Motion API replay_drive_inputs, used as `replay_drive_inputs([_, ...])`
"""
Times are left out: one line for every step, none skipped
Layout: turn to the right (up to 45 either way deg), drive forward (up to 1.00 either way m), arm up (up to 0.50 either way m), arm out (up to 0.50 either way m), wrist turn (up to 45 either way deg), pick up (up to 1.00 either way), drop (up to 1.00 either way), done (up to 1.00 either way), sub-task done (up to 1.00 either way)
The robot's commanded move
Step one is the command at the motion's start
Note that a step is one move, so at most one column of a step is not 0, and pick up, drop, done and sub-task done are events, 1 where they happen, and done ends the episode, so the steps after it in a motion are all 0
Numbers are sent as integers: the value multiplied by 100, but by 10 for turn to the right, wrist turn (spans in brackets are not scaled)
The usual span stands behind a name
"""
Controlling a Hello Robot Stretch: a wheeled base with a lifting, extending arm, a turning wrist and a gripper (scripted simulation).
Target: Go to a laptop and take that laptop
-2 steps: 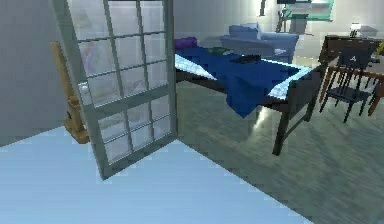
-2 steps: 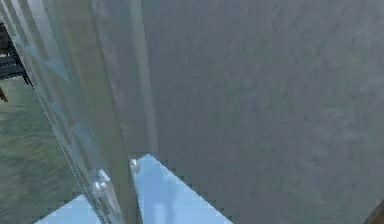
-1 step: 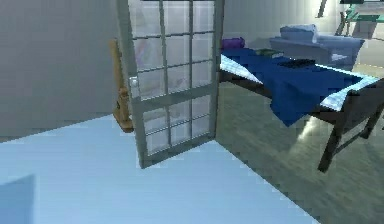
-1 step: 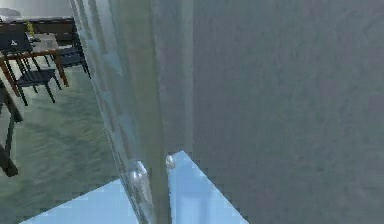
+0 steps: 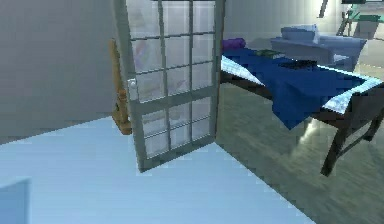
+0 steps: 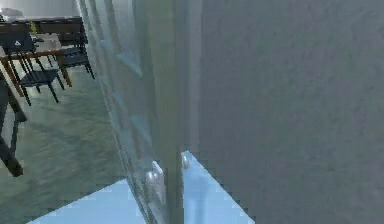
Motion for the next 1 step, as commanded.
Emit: replay_drive_inputs([330, 0, 0, 0, 0, 0, 0, 0, 0])
